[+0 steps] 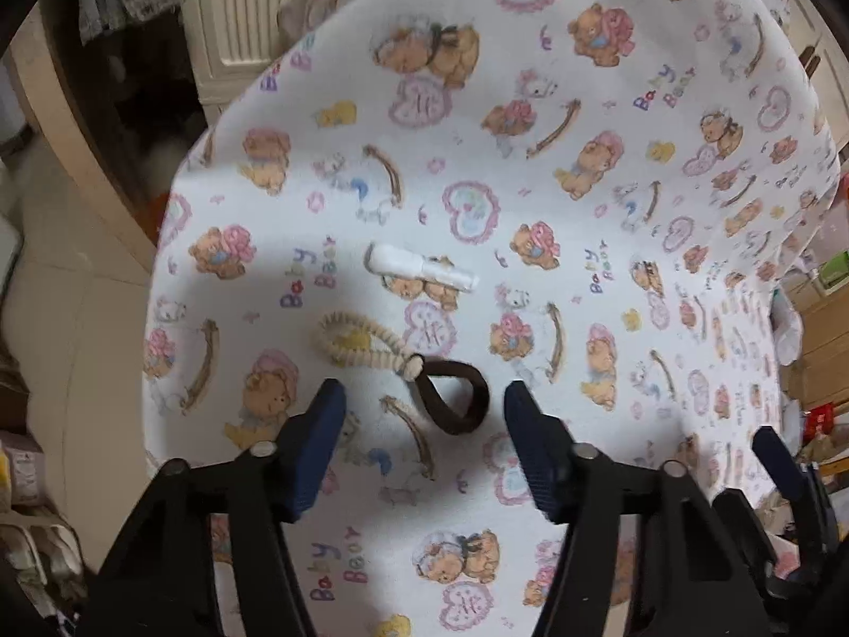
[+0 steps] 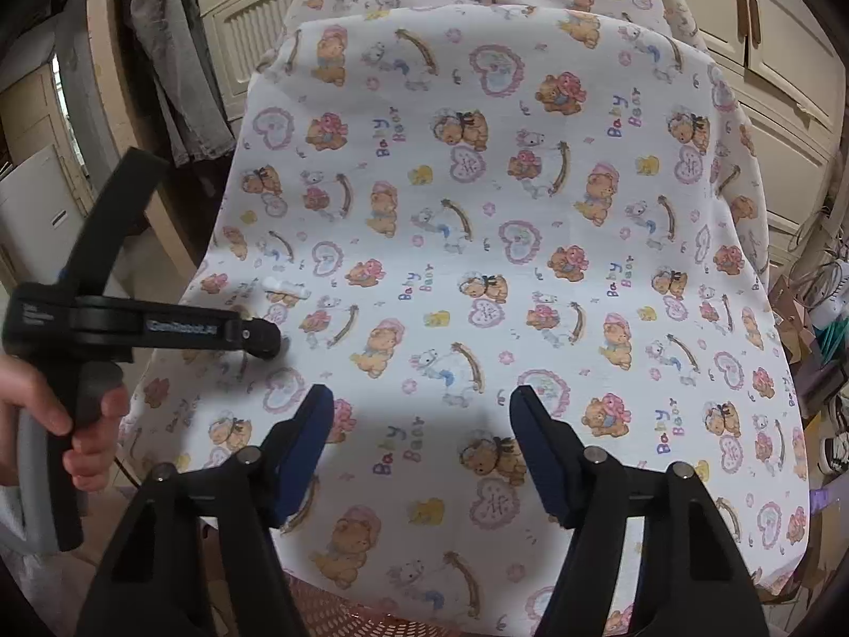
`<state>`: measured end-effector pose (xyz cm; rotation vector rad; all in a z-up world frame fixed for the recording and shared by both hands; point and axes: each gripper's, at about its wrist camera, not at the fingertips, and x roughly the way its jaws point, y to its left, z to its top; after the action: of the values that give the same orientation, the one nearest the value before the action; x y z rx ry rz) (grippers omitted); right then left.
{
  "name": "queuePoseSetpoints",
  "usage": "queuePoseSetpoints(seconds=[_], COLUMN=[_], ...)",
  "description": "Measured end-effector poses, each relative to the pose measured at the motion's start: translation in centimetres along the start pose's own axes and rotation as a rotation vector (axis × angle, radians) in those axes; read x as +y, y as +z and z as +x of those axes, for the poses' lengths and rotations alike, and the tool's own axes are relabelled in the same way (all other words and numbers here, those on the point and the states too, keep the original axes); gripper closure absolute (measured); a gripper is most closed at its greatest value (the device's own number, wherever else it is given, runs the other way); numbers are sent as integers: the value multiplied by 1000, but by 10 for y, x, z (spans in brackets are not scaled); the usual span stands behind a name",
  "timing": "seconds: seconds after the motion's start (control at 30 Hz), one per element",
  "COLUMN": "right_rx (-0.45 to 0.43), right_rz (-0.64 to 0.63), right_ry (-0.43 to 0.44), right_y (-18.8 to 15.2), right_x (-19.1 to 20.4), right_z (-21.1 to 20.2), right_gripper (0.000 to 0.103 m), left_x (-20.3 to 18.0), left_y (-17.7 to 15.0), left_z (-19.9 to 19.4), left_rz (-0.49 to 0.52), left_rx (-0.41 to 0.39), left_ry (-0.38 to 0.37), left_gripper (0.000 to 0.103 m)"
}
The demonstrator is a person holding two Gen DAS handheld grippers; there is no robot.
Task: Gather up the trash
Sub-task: 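Grasp the white cord by its black ring with the left gripper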
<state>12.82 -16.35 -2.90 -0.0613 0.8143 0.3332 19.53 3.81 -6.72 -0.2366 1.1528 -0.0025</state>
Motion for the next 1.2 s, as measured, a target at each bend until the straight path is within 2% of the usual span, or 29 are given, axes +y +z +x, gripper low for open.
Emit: queuePoseSetpoints(seconds=[0.1, 0.17, 0.23, 0.4, 0.47, 0.53, 0.7, 0.83, 0.9, 0.93, 1.0, 1.13, 1.2], right_rx=[3, 9, 16, 25, 25, 28, 27, 24, 24, 30, 30, 54, 55], right_rz=[-9, -10, -11, -7, -14, -23, -29, -35, -34, -37, -56, -68, -94], right_ry=[-1, -1, -1, -2, -5, -8, 33, 42, 66, 98, 123, 151, 153], right_y=[-1, -2, -3, -4, -5, -5, -1, 15, 23, 29, 42, 63, 72], right_x=[1, 1, 0, -1, 1, 3, 9, 15, 19, 24, 38, 59, 70], right_z=[0, 0, 2, 3, 5, 6, 5, 10, 14, 18, 28, 59, 75], right_gripper=[43, 47, 52, 61, 67, 73, 73, 73, 72, 66, 64, 64, 64], left_x=[-4, -8, -10, -12, -8, -4, 14, 32, 43, 47, 57, 63, 71], left_y=[-1, -2, -2, 0, 1, 2, 4, 9, 11, 12, 12, 11, 10], left_z=[2, 3, 2, -3, -4, -8, -22, -32, -37, -39, -45, -50, -49], left_rz=[14, 28, 39, 25, 14, 15, 3, -38, -70, -84, -96, -75, -99], left_rx=[-3, -8, -11, -30, -32, -39, -47, -64, -68, -71, -84, -108, -94], left_ry=[2, 10, 4, -17, -29, -33, -67, -90, -108, -110, -94, 43, 46], left_gripper=[62, 79, 86, 91, 100, 102, 103, 103, 103, 103, 103, 103, 103])
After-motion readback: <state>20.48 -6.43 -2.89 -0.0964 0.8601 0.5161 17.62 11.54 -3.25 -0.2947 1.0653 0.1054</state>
